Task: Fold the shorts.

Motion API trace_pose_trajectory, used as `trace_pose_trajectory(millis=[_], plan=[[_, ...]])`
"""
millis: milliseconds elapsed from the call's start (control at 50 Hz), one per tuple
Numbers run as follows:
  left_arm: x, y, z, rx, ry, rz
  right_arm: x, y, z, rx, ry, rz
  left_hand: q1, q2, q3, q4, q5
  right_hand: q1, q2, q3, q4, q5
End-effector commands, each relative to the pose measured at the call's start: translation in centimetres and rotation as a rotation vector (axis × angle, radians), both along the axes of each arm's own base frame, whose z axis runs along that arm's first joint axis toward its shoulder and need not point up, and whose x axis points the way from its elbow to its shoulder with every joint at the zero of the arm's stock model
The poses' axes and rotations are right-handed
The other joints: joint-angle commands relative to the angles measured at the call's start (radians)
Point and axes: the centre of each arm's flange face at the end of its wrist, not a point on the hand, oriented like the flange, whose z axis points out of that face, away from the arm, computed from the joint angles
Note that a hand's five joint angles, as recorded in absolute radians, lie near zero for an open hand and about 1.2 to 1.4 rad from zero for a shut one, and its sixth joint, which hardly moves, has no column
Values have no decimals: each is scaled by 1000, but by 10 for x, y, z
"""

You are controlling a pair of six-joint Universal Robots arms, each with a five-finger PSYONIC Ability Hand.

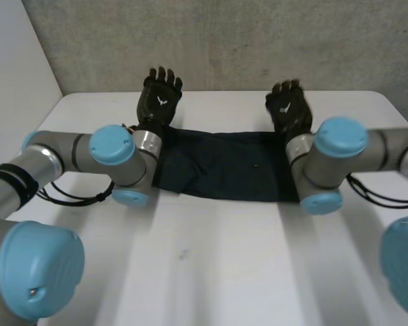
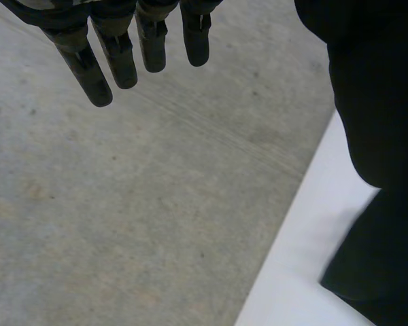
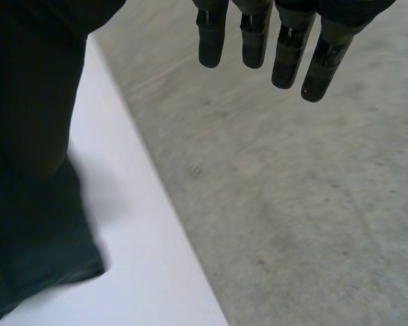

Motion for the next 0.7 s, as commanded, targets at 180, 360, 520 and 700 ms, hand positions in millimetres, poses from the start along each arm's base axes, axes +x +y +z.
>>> trace_pose_trajectory(millis=[180,360,520,700], plan=[[56,62,29,261,38,23,-60,78,35,628,-243,52,19,14,5,8,-6,111,90,99,77,79],[83,54,2,427,-6,92,-73,82,-7,734,-246,8,69,64,55,58,44,362,341,349,327,329],[90,47,-19,475,-20,124,-71,72,-37,672,-237,5,63,58,49,52,38,558,537,545,523,525],[87,56,-8,466,-18,111,-78,60,-46,607,-162,-63,63,58,49,52,38,1197,1176,1185,1163,1165]])
